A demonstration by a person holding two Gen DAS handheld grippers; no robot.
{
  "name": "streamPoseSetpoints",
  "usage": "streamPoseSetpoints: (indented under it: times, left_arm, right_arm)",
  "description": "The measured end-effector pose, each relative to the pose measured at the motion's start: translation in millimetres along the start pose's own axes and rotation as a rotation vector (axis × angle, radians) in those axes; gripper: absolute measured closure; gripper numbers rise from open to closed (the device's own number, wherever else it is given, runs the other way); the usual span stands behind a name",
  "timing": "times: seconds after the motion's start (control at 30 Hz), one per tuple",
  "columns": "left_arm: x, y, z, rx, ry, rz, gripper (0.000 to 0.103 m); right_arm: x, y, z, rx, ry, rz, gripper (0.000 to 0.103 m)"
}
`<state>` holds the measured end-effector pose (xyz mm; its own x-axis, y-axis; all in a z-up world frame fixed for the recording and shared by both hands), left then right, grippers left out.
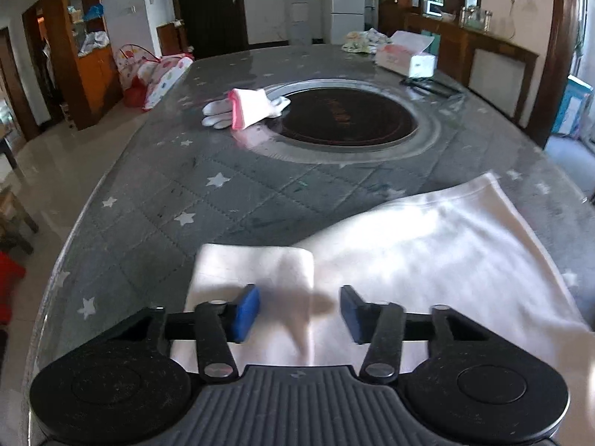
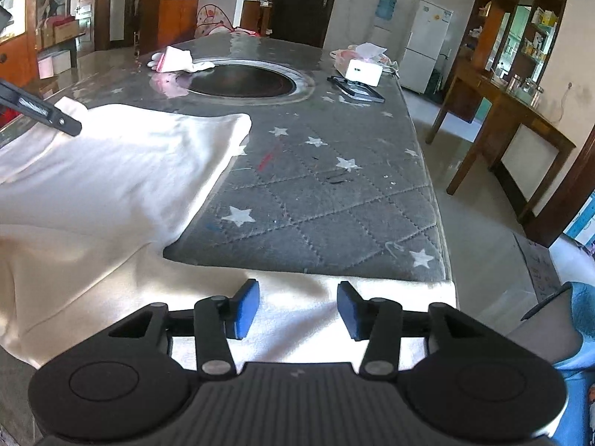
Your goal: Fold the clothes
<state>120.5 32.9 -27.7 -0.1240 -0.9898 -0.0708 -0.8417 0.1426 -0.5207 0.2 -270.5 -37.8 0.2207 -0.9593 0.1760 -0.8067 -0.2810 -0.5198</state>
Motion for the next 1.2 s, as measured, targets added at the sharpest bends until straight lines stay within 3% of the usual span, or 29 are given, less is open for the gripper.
streamPoseSetpoints:
  times: [0.13,0.2,0.3,0.6,0.73,0.97,1.1,1.13,1.2]
  left_arm:
    - [-14.3,-0.4,0.0,0.021,0.003,-0.032,0.086]
    - [-26.9,-0.2,-5.4,0.029,0.029,-0.073,0.092]
    - [-51.1,3.7,-22.2,0.064,0.05,-0.145,0.096]
    - [-141.8,44.6,-94.4,0.197,-0.02,-0.35,0.097]
    - [-158.8,59.7,-104.8,0.157,-0.02,-0.373,0.097]
    - [-90.8,49.3,-84.8,0.116,0.06,-0.194,0.091]
    - [-50.4,35.2,-65.8,0.104,0.072,-0.11,0.074]
    - [-42.8,32.7,-60.3,0.099,0.072,-0.094,0.063]
    - [-27.5,27.4,-49.4,0.088,0.072,-0.061,0.057]
  right_arm:
    - [2.9,0.8,0.2,-0.002,-0.006,0.016,0.05]
    - [3.3,0.4,0.5,-0.003,-0.004,0.018,0.049]
    - [2.4,0.5,0.5,-0.002,0.002,0.018,0.049]
    - [2.4,-0.5,1.8,-0.004,0.016,0.025,0.044]
    - [2.7,-0.5,2.1,-0.003,0.022,0.027,0.042]
    - [2.3,-1.0,2.1,-0.004,0.029,0.03,0.042]
    - [2.7,-0.9,1.9,-0.004,0.027,0.029,0.042]
    - [3.1,-0.8,2.0,-0.004,0.026,0.03,0.042]
    - [3.4,-0.5,2.2,-0.002,0.024,0.031,0.041]
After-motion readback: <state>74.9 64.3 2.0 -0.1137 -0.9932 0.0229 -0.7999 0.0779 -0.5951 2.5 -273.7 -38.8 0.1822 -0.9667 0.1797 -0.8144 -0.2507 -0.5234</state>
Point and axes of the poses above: each gripper's, at about its wrist camera, not at the fingertips, and z roughly the way its jaws point, x to its right, y to its underside, the point moved 4 cm from there along z, roughly the way its jaws point, and after that the axes turned 11 degrees about -x, right-handed, at the moved point
